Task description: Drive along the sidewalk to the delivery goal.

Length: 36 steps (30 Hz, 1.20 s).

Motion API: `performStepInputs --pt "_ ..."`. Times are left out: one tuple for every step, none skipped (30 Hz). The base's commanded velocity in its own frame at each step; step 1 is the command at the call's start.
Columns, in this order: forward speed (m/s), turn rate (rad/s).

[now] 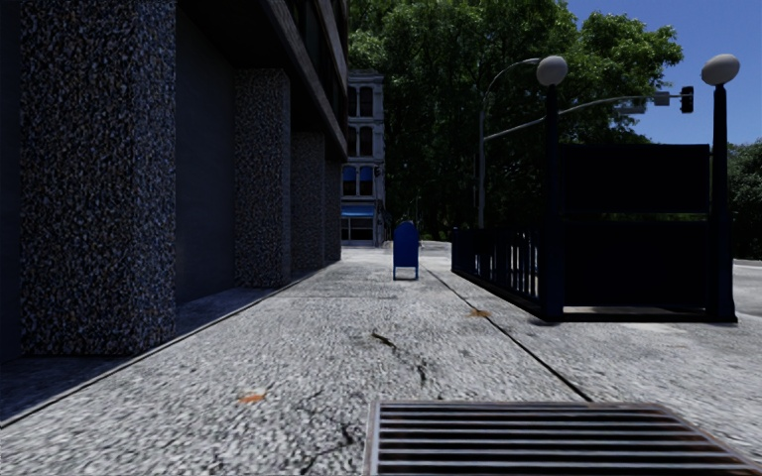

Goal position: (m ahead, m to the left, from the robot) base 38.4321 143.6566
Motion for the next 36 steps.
performStepInputs --pt "2.0 0.0" --pt "2.0 0.0" --pt "2.0 0.0" --pt "2.0 0.0" --pt "2.0 0.0" --pt "2.0 0.01" --pt "2.0 0.06" --pt "2.0 0.14" --pt "2.0 0.22" --pt "2.0 0.22" --pt "2.0 0.25" --pt "2.0 0.25" --pt "2.0 0.26" --pt "2.0 0.26" --pt "2.0 0.26" --pt "2.0 0.26" --pt "2.0 0.26" --pt "2.0 0.26" --pt "2.0 0.26" --pt "2.0 0.26" --pt "2.0 0.26" --pt "2.0 0.26" --pt "2.0 0.26" --pt "2.0 0.26" --pt "2.0 0.26" --pt "2.0 0.26" --pt "2.0 0.26" --pt "2.0 0.26" --pt "2.0 0.26" --pt "2.0 0.26" --pt "2.0 0.26" --pt "2.0 0.27" --pt "2.0 0.27" --pt "2.0 0.27" --pt "2.0 0.27" --pt "2.0 0.27"
